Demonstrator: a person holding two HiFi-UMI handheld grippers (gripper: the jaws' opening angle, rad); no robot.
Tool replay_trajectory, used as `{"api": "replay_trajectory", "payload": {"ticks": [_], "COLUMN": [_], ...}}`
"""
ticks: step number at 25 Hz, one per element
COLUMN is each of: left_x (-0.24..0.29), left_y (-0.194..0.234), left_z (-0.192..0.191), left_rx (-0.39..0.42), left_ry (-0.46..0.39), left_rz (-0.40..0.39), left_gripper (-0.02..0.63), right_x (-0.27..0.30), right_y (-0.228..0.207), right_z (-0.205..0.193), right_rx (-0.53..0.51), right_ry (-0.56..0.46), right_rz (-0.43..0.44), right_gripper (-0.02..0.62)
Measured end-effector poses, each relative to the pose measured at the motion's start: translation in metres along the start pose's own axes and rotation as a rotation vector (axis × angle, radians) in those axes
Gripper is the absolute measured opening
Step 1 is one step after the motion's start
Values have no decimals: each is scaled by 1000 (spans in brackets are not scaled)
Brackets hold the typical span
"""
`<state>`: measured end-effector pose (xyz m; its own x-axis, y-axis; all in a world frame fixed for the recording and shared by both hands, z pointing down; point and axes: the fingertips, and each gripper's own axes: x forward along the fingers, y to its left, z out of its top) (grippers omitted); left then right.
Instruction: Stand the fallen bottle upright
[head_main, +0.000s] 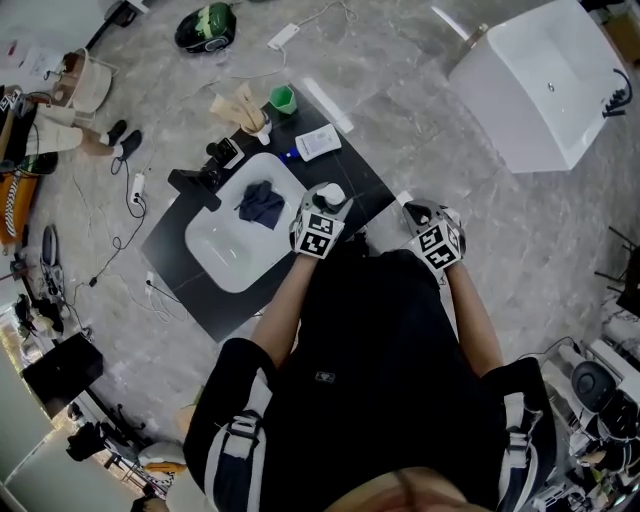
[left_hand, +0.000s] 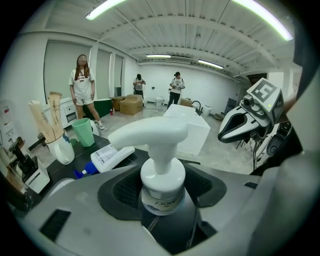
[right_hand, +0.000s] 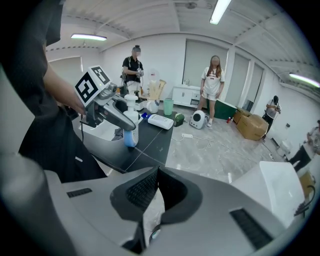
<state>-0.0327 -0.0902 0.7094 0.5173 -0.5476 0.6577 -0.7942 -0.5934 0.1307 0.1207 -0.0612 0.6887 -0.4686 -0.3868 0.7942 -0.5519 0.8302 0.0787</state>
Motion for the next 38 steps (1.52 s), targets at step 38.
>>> {"api": "replay_trajectory", "payload": {"ticks": [38], "left_x": [-56], "left_y": [-29], "left_z": [-16], "left_rx": [-219], "left_ry": [-39], "left_rz": [249], "left_gripper": [255], "right_x": [-26], "right_y": [-15], "right_z": [18], "right_rx": [-123], "right_ry": [-123], "right_rz": [187], "right_gripper": [60]}}
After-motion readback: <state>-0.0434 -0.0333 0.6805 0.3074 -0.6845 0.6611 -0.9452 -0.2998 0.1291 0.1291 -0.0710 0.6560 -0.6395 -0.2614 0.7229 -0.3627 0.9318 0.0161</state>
